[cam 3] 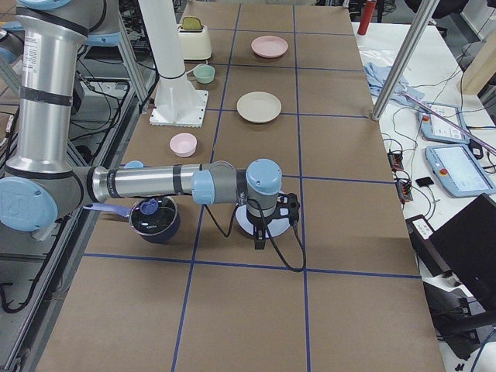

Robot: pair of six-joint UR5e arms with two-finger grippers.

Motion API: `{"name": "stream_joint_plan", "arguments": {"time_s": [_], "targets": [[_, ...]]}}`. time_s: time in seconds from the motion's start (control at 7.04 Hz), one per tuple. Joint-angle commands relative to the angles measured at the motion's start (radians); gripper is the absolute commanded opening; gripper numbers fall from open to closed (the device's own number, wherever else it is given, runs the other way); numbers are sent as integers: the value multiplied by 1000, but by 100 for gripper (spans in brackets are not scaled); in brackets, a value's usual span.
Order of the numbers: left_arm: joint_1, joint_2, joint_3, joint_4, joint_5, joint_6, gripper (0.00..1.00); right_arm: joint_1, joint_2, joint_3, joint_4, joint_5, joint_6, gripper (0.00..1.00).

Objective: Stack three plates with pink and blue

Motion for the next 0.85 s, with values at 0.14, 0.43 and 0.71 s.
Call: {"name": "stream_joint_plan", "arguments": {"time_s": [0.14,0.43,0.71], "targets": [[0,1,1,0,0,1,100,-3,-3,-16,34,2,11,100],[0,1,-2,-2,0,3,100,-3,-4,-46,37,14,5,100],[0,1,0,0,0,3,100,-9,-4,-52,110,16,2,100]]}}
